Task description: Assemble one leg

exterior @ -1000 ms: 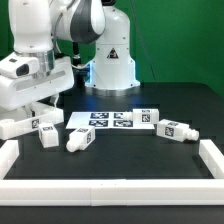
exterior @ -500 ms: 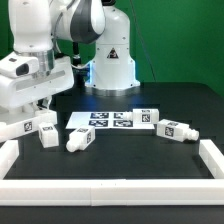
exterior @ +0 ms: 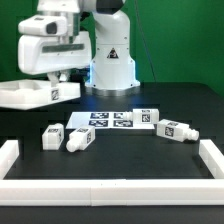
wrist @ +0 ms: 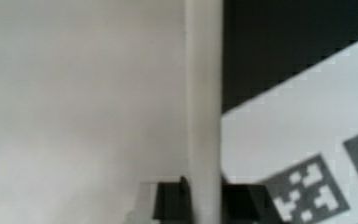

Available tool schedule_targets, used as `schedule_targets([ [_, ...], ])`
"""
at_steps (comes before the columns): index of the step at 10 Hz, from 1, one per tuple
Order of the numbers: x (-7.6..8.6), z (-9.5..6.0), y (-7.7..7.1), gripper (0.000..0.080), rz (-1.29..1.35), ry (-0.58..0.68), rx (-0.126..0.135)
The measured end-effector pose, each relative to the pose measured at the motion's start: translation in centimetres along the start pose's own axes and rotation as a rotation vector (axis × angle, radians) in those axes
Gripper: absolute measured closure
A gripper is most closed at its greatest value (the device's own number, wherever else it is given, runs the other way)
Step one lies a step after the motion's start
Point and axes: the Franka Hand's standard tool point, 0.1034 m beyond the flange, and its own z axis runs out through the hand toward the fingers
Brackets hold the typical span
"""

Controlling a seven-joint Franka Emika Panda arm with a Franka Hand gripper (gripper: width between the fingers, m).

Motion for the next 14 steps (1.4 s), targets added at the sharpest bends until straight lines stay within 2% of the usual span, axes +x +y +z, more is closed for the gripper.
schedule_targets([
  [1, 1.1, -0.3, 0.6, 0.0742, -0.023, -0.016, 0.017],
  [2, 1.1, 0.6, 0.8, 0.0742, 0.047, -0.016, 0.061],
  [3, 0.9, 0.9, 0.8, 0.0742, 0.056, -0.019, 0.071],
  [5, 1.1, 0.9, 0.7, 0.0742, 0.052, -0.019, 0.072],
  [6, 2.6, 0.7, 0.7, 0.0742, -0.002, -0.017, 0.057],
  [7, 5.5, 0.4, 1.0, 0.0742, -0.080, -0.009, 0.045],
  [8, 9.4, 0.5, 1.7, 0.0742, -0.164, -0.001, 0.040],
  [9, 12.4, 0.7, 2.3, 0.0742, -0.180, 0.008, 0.018],
  [10, 14.0, 0.6, 1.9, 0.0742, -0.160, 0.037, -0.018],
  [11, 13.4, 0.9, 1.4, 0.0742, -0.183, 0.030, -0.006],
  [14, 13.1, 1.2, 1.4, 0.0742, -0.177, 0.026, 0.001],
])
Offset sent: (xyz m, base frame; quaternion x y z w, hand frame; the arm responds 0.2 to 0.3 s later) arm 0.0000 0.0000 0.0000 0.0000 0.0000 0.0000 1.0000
